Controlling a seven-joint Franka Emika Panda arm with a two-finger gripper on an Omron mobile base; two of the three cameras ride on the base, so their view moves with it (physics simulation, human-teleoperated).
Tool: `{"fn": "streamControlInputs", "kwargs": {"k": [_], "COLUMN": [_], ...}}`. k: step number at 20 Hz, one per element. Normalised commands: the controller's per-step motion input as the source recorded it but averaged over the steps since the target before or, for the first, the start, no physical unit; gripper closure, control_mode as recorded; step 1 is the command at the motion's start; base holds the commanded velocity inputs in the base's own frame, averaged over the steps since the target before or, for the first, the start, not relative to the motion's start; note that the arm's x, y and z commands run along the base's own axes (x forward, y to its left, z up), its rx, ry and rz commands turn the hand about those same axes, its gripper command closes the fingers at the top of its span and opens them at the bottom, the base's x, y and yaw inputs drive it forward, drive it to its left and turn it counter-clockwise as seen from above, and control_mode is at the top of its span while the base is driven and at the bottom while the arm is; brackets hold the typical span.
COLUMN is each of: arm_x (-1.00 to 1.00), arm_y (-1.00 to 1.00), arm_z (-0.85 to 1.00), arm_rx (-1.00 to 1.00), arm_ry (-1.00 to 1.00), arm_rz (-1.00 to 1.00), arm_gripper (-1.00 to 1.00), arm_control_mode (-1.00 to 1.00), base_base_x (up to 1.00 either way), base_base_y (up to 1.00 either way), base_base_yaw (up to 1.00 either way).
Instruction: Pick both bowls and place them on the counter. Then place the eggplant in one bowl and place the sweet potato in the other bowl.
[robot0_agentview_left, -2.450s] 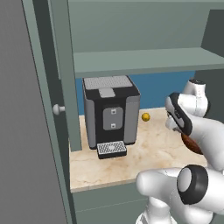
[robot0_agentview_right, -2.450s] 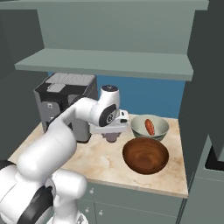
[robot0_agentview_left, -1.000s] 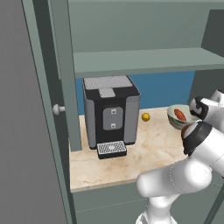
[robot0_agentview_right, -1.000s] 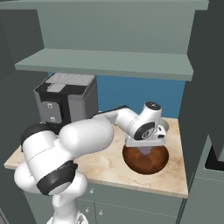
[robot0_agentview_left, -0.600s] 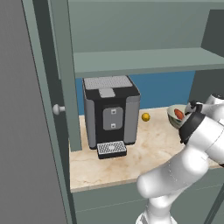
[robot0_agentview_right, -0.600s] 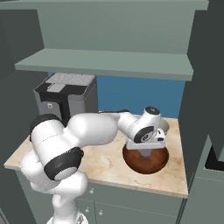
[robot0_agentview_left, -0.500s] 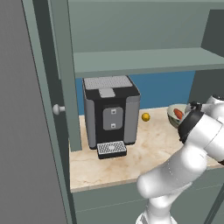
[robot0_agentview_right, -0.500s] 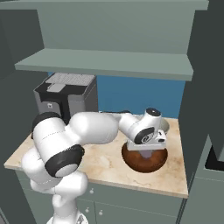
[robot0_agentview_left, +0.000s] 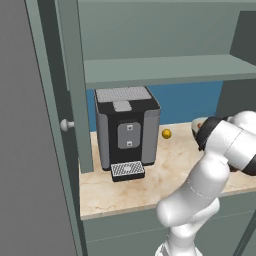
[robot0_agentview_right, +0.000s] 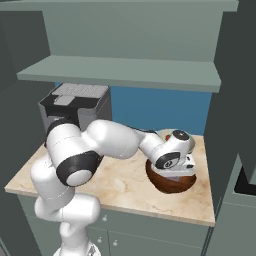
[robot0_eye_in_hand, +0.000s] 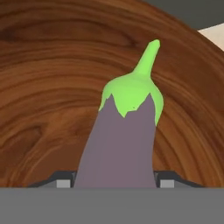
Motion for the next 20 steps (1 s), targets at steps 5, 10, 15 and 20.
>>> {"fn": "streamControlInputs", "kwargs": {"k": [5, 10, 15, 20], "arm_x": [-0.08, -0.14, -0.19, -0.07], "arm_y": [-0.01, 0.0, 0.04, 0.1], "arm_z": [-0.11, 0.02, 0.14, 0.19], "arm_rx": [0.0, 0.0, 0.0, 0.0], "arm_ry": [-0.01, -0.06, -0.12, -0.15], "arm_rz": [0.0, 0.0, 0.0, 0.0], "arm_gripper": [-1.0, -1.0, -1.0, -1.0], "arm_control_mode": [-1.0, -1.0, -1.0, -1.0], "base_base_x": [0.0, 0.0, 0.0, 0.0], "base_base_y": [0.0, 0.0, 0.0, 0.0], "base_base_yaw": [0.0, 0.0, 0.0, 0.0]}}
